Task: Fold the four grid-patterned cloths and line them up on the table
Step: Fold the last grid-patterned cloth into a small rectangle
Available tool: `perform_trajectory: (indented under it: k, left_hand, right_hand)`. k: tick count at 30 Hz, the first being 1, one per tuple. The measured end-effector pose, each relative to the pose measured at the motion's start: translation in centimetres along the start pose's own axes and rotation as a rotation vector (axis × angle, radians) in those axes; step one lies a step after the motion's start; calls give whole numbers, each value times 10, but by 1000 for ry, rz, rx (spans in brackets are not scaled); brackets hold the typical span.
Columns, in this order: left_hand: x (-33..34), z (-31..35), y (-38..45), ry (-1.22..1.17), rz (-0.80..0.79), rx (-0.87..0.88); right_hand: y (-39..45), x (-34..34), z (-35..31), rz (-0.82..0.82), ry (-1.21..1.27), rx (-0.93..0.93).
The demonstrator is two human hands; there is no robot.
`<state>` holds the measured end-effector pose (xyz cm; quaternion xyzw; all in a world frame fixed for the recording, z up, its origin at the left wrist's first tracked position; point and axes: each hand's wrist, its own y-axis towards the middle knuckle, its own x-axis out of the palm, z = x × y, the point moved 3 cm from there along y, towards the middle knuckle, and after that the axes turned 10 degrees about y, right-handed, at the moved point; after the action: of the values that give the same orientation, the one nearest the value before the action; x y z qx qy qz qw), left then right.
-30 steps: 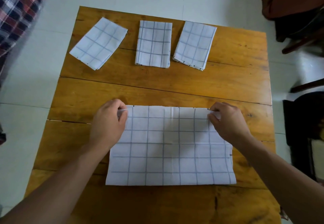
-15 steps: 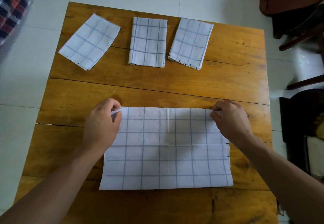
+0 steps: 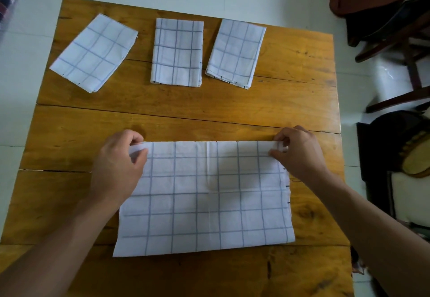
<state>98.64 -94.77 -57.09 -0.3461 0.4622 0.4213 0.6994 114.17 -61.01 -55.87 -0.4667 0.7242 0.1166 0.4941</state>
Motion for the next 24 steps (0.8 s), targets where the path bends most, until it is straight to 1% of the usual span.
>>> perform_trajectory:
  k: [3,7,16,24]
  left_hand:
    - [-1,2,-1,22,-2,2]
    - [1,6,-3,56,-6,8]
    - [2,16,-2,30,0,54]
    - [4,22,-3,50,-13,-2]
  right_hand:
    - [1,-3,8,6,52,28]
    - [0,-3,14,33,38,51]
    - [-3,-7,19,67,5,-8]
    - [-4,-5,28,116,20,6]
